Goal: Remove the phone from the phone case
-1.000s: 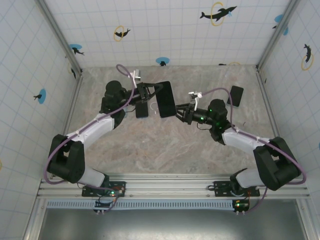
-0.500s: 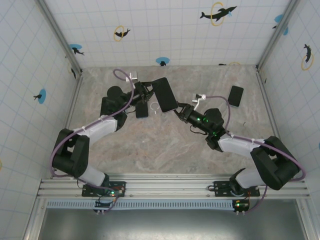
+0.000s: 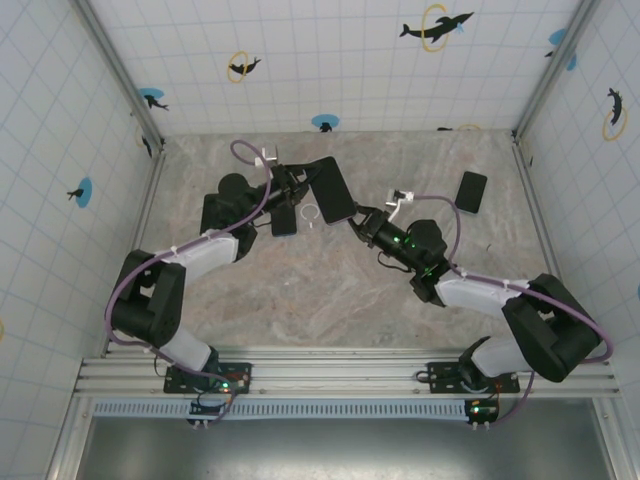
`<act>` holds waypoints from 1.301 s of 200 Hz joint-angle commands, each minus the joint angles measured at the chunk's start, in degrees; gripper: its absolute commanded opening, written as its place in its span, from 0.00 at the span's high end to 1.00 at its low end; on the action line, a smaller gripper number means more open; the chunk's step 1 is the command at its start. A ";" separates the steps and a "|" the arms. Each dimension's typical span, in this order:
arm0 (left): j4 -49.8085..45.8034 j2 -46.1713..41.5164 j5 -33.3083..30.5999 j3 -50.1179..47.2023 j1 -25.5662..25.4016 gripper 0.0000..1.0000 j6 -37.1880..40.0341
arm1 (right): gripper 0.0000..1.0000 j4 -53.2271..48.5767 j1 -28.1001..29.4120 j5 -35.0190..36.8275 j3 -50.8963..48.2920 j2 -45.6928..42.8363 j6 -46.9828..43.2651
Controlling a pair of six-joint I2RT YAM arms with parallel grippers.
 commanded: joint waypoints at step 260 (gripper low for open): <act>-9.24 -18.97 -27.06 -13.13 -21.69 0.39 -2.15 | 1.00 17.48 2.00 17.53 3.07 8.25 -2.57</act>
